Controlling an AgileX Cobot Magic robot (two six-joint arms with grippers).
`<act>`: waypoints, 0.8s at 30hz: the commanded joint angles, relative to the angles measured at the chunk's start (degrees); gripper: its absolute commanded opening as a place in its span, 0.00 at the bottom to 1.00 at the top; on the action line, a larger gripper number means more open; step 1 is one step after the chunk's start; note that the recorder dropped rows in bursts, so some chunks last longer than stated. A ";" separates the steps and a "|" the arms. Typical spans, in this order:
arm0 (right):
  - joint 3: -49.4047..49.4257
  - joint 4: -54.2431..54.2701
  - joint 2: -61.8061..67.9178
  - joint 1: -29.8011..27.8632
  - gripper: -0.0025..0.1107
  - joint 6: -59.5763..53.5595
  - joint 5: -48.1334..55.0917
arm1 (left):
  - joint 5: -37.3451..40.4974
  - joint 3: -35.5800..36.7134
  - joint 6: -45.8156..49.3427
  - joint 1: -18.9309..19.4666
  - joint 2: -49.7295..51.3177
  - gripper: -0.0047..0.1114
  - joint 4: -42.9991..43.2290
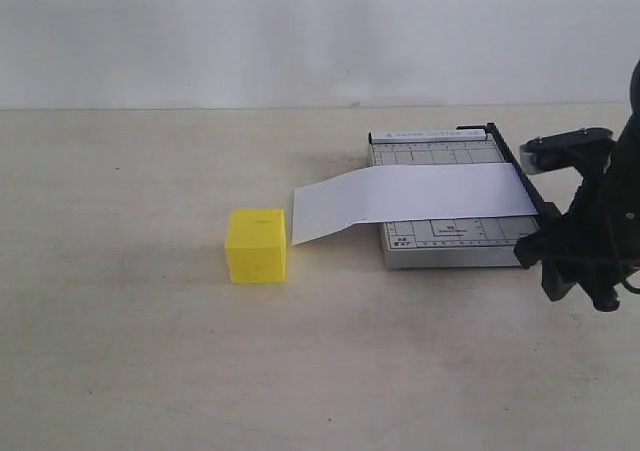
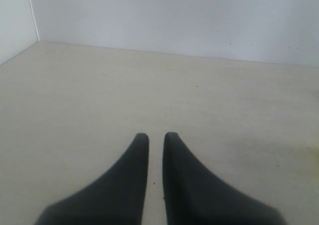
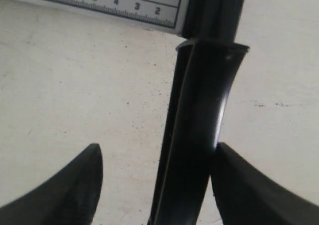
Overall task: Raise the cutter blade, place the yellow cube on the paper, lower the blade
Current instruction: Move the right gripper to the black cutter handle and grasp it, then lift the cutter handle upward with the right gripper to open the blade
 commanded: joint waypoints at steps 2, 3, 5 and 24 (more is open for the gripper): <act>-0.18 -0.75 2.11 -0.15 0.56 -0.60 -1.30 | -0.64 -0.15 -0.49 0.05 -0.11 0.14 -0.44; -0.18 -0.85 2.40 -0.15 0.56 -0.60 -1.30 | -0.64 -0.15 -0.49 0.05 -0.11 0.14 -0.44; -0.18 -1.06 2.39 -0.15 0.55 -0.60 -1.65 | -0.64 -0.15 -0.49 0.05 -0.11 0.14 -0.44; -0.18 -4.68 -3.68 -0.15 0.06 -0.01 -2.95 | -0.64 -0.15 -0.49 0.05 -0.11 0.14 -0.44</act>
